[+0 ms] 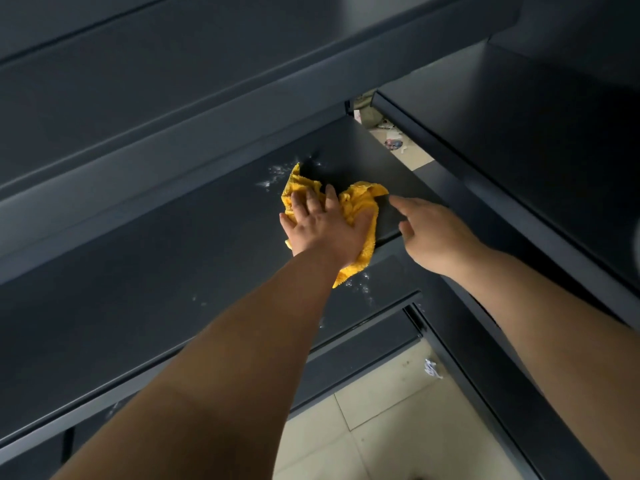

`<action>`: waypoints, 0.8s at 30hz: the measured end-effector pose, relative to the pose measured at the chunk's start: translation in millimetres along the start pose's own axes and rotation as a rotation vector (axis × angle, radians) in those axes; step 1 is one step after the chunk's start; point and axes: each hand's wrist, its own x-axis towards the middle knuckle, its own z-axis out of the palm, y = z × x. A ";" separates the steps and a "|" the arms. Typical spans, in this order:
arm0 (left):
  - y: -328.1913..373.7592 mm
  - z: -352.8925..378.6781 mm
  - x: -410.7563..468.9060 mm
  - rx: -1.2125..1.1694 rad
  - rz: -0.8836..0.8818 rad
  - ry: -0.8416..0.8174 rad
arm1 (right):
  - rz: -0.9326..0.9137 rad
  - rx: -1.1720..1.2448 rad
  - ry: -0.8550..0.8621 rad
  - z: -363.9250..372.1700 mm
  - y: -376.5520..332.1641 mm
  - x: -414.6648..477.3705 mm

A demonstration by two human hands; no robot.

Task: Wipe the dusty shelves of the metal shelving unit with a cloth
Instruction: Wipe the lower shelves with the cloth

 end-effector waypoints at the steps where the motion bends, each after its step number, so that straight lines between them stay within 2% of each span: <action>1: 8.4 0.6 3.5 0.002 0.010 0.006 | 0.001 0.005 -0.004 -3.1 3.3 -0.5; 7: 36.7 4.8 10.9 -0.007 0.062 0.035 | 0.085 -0.084 0.078 -13.2 26.3 -15.9; 13: 11.2 5.2 -16.3 -0.041 0.145 0.033 | 0.078 -0.078 0.050 -14.4 8.0 -23.9; 24: -104.1 2.8 -69.3 -0.086 -0.058 0.019 | -0.101 -0.126 -0.096 31.0 -93.8 -29.5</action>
